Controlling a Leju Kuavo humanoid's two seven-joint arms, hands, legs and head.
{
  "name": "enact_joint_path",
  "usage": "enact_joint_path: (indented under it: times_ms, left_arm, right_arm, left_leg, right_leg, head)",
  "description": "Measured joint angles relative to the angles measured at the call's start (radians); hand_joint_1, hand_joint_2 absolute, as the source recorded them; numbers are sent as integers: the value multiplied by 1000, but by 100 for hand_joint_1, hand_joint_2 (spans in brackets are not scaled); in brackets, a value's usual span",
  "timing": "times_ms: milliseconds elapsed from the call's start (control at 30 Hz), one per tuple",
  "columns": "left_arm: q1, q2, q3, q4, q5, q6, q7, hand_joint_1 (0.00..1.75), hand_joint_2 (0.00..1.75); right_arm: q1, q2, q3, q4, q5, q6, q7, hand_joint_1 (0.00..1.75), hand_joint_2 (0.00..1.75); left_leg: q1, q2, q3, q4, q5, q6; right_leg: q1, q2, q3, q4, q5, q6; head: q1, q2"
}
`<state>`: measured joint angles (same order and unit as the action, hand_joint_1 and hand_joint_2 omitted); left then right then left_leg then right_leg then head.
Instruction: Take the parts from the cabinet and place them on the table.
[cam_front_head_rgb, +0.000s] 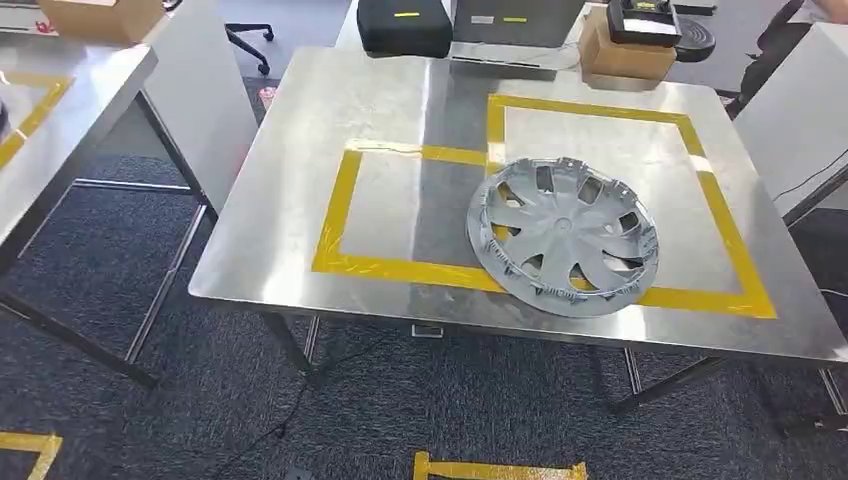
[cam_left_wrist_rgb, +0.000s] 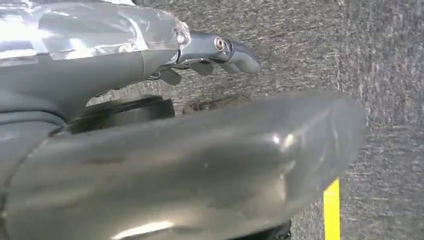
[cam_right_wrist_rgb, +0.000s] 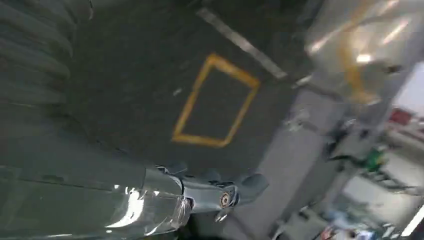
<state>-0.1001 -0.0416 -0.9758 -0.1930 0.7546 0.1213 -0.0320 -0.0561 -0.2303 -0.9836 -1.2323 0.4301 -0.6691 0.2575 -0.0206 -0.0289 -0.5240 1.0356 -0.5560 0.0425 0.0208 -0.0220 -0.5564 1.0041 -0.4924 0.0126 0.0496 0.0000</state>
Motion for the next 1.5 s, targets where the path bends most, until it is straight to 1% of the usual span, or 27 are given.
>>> enact_joint_path:
  times_ms: [67,100,167,233,267,333,400,467,500,533,633,700,733,767,867,1000,1133,1300,1333,1433,1500]
  left_arm:
    - [-1,1,0,0,0,5,5,0,0]
    - [-1,2,0,0,0,5,5,0,0]
    - [-2,3,0,0,0,6,5,0,0]
    - [-3,5,0,0,1,9,5,0,0]
    - [-3,7,0,0,3,11,5,0,0]
    - [-5,10,2,0,3,14,5,0,0]
    - [-5,12,3,0,5,14,5,0,0]
    - [-6,14,4,0,6,14,5,0,0]
    - [-6,15,4,0,6,14,5,0,0]
    - [-6,16,4,0,3,14,4,0,0]
    - [-6,16,4,-2,-7,14,-7,0,0]
    - [-6,16,4,-3,-15,14,-18,0,0]
    - [-7,16,4,-3,-18,14,-21,0,0]
    - [-7,16,4,-3,-20,14,-24,0,0]
    - [-7,16,4,-8,-25,14,-25,0,0]
    - [-7,16,3,-8,-27,14,-16,0,0]
    - [-7,18,3,-8,-30,13,-13,0,0]
    - [-7,19,3,-8,-34,13,-13,0,0]
    - [-7,19,3,-8,-34,13,-13,0,0]
    - [-8,21,3,-8,-36,13,-13,0,0]
    - [-8,21,3,-8,-36,13,-13,0,0]
  right_arm:
    - [-24,59,-48,104,59,0,0,0,175]
    - [-36,87,-73,161,69,0,0,0,175]
    - [-45,126,-107,241,73,0,0,0,175]
    - [-56,150,-130,296,82,0,4,0,175]
    - [-65,159,-141,335,95,0,22,0,175]
    - [-74,173,-150,431,118,0,41,0,175]
    - [-84,192,-150,523,128,7,41,0,175]
    - [-92,212,-150,626,143,42,32,0,175]
    - [-94,222,-150,672,158,80,32,0,175]
    - [-96,232,-148,718,178,131,37,0,0]
    - [-101,255,-139,835,243,300,81,0,0]
    - [-100,268,-128,884,295,419,118,0,0]
    - [-100,272,-123,900,311,456,127,0,0]
    - [-101,275,-117,916,319,478,133,0,0]
    - [-100,279,-101,963,348,523,135,0,0]
    - [-99,284,-79,994,376,562,77,0,0]
    - [-98,287,-58,1021,387,575,45,0,0]
    - [-98,290,-44,1037,396,579,29,0,0]
    - [-98,290,-41,1040,396,579,29,0,0]
    - [-98,291,-35,1050,397,581,27,0,0]
    - [-98,293,-30,1054,398,584,24,0,0]
  left_leg:
    - [0,5,1,-2,0,0]
    - [0,7,1,-2,0,0]
    - [0,10,1,-3,0,0]
    - [0,15,2,-4,0,0]
    - [0,18,2,-4,0,0]
    - [1,21,3,-4,0,-1]
    - [1,24,3,-5,0,-1]
    - [1,26,4,-5,-1,-1]
    - [1,27,4,-5,-1,-1]
    - [1,27,4,-5,-1,-1]
    - [1,28,4,-5,-1,-1]
    - [1,28,4,-5,0,-1]
    - [1,28,4,-5,0,-1]
    - [1,28,4,-5,0,-1]
    - [1,29,4,-5,0,-1]
    - [0,30,4,-5,-1,-1]
    - [0,30,4,-5,-1,-1]
    - [0,30,4,-5,-1,-1]
    - [-3,29,4,-4,-2,2]
    - [-6,29,3,-4,-2,2]
    - [-7,29,3,-5,2,8]
  right_leg:
    - [0,2,1,0,0,0]
    - [0,4,1,0,0,0]
    - [-1,5,1,1,0,0]
    - [-1,8,1,2,0,-1]
    - [0,10,1,2,0,-1]
    - [0,11,1,2,0,-1]
    - [0,12,1,2,0,-3]
    - [0,12,1,2,0,-3]
    - [0,12,1,2,0,-3]
    - [0,12,1,2,0,-3]
    - [0,12,1,3,0,-3]
    - [0,12,1,3,0,-3]
    - [0,12,1,3,0,-3]
    - [0,12,1,3,0,-3]
    - [-1,13,1,3,0,-4]
    - [-1,14,1,2,0,-4]
    - [-1,15,1,2,0,-4]
    - [-1,15,1,2,0,-4]
    - [-3,15,2,-1,4,-1]
    - [-6,15,2,-1,5,2]
    - [-8,15,2,0,8,6]
  head:
    - [0,0]
    - [0,0]
    - [0,0]
    - [-1,0]
    - [-1,0]
    - [-1,0]
    - [-1,0]
    - [-3,0]
    - [-2,0]
    - [-3,0]
    - [-3,0]
    - [-3,0]
    - [-3,0]
    - [-3,0]
    - [-3,0]
    - [-3,0]
    - [-3,0]
    - [-3,0]
    - [-2,0]
    - [-5,0]
    - [-6,0]
